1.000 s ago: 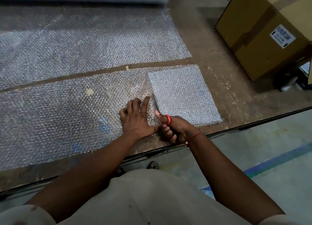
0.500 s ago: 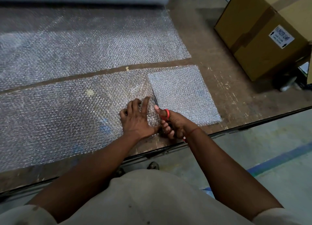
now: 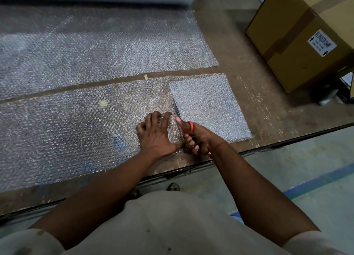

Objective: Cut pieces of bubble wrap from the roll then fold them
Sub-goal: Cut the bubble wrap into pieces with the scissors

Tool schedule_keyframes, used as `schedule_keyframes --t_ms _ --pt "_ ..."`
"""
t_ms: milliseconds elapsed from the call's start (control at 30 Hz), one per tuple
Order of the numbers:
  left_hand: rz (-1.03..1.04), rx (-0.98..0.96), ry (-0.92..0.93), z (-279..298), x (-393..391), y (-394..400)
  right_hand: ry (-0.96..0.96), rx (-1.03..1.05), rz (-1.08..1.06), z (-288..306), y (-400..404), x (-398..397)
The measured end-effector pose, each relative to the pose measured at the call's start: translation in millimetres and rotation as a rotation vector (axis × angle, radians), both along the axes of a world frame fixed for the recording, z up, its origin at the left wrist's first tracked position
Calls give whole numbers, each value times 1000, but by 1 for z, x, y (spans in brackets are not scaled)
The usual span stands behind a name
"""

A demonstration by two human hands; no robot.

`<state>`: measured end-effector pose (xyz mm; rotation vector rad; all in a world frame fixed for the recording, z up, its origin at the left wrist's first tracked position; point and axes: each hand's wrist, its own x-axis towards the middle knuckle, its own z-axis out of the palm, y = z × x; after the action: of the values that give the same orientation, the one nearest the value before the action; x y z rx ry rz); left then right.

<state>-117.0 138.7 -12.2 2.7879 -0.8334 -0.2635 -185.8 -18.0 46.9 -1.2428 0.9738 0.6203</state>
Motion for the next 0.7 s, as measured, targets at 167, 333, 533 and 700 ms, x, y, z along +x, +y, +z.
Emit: schedule_keyframes --t_ms 167,333,533,700 --pt "-9 30 7 4 -2 -1 -12 -17 12 4 -2 7" --pt "-4 24 65 7 -3 1 -17 -38 6 1 -3 11" --pt "-29 102 126 3 5 -1 -14 -10 0 -1 -6 10" --pt "-98 147 158 -2 9 -1 -16 -10 10 -1 -8 16"
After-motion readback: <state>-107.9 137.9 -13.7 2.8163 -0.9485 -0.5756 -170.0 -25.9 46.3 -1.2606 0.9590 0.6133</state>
